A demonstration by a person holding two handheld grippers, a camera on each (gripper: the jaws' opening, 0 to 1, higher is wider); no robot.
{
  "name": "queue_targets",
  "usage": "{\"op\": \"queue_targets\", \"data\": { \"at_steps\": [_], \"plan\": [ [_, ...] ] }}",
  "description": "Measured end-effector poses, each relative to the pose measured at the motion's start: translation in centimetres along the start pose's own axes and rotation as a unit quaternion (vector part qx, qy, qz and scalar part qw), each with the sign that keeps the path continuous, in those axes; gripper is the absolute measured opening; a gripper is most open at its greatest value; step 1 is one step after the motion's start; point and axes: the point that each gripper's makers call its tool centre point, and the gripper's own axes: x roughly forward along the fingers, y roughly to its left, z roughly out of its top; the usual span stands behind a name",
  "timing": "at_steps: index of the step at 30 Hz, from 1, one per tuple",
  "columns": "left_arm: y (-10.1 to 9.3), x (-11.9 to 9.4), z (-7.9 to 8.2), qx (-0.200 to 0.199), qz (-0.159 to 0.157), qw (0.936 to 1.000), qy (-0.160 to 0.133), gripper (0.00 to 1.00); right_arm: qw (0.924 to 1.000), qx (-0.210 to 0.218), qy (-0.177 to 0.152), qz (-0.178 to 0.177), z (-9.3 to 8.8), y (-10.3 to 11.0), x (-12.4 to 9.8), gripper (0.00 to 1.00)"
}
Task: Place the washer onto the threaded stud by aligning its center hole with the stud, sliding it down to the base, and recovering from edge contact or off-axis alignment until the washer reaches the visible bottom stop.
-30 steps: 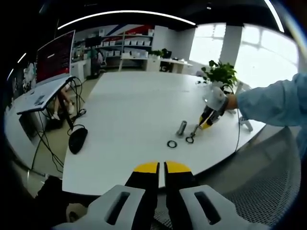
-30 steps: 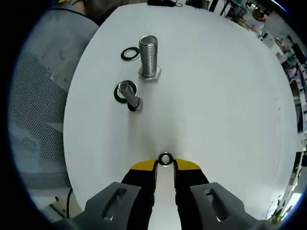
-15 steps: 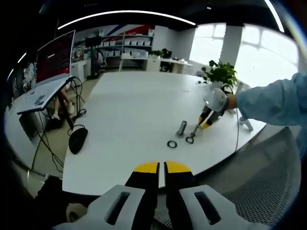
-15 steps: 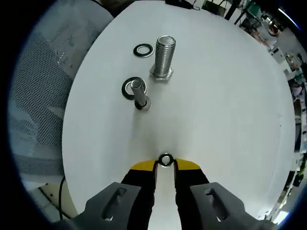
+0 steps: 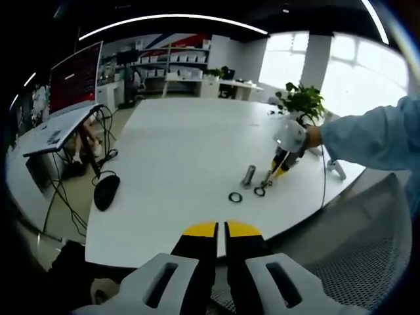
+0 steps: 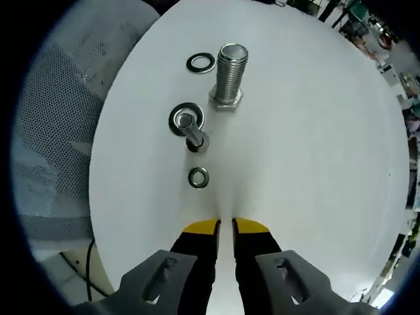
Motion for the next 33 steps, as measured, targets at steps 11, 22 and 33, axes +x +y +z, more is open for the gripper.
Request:
{"op": "queue_targets", "data": {
  "at_steps": [11, 22, 33],
  "plan": [
    [0.0, 0.0, 0.0, 0.0, 0.0, 1.0, -0.001, 0.01, 0.9963, 0.024, -0.076, 0.033, 4.1, 3.2, -0.4, 0.26],
    [0.1, 0.0, 0.0, -0.003, 0.001, 1.0, -0.002, 0.01, 0.9968, 0.035, -0.07, 0.019, 3.9, 2.8, 0.1, 0.24],
    [0.1, -0.1, 0.2, -0.003, 0.001, 1.0, -0.007, 0.01, 0.9967, 0.044, -0.068, 0.0, 3.7, 2.7, 0.0, 0.13]
  ]
}}
